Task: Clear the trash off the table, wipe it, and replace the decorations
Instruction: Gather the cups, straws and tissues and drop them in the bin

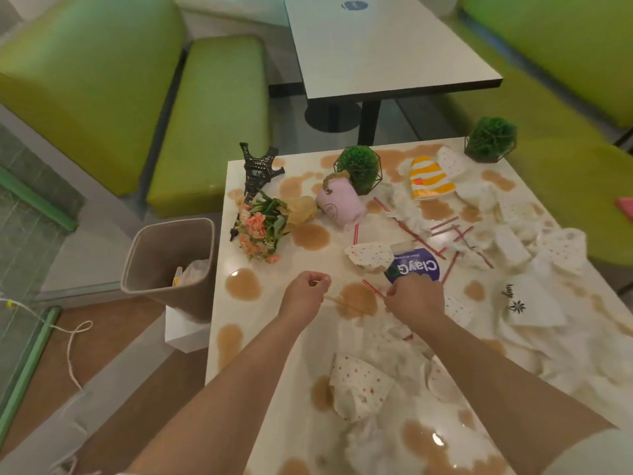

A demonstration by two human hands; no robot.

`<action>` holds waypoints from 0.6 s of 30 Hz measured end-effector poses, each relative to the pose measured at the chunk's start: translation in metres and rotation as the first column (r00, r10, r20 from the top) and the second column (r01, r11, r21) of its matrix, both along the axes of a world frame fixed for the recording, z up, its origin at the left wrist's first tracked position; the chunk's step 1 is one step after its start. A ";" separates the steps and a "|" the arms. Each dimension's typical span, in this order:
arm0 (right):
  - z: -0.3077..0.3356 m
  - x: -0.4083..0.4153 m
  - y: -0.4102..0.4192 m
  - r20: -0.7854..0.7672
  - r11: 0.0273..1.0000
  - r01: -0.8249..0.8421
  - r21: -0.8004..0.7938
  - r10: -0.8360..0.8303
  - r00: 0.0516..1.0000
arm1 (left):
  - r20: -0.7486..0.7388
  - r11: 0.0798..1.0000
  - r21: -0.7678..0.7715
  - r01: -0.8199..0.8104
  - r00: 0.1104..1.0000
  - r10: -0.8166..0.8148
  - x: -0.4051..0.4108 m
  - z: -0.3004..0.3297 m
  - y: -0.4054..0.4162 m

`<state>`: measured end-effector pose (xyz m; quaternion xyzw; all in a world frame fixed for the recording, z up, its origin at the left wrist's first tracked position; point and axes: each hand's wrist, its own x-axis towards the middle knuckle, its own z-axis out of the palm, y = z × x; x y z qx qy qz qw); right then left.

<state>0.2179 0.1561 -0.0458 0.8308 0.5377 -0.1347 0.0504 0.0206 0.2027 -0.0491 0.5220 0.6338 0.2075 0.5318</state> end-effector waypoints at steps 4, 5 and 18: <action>-0.011 0.016 0.004 0.076 0.993 -0.096 -0.064 0.100 0.992 | -0.014 1.000 -0.016 0.000 1.000 0.000 0.015 -0.007 -0.003; -0.013 0.018 0.006 0.070 0.992 -0.103 -0.076 0.109 0.992 | -0.019 1.000 -0.015 -0.004 1.000 0.003 0.019 -0.009 -0.003; -0.009 0.012 0.013 -0.027 0.988 -0.107 -0.110 0.104 0.994 | -0.056 0.998 0.010 -0.065 0.996 0.065 0.030 -0.012 0.004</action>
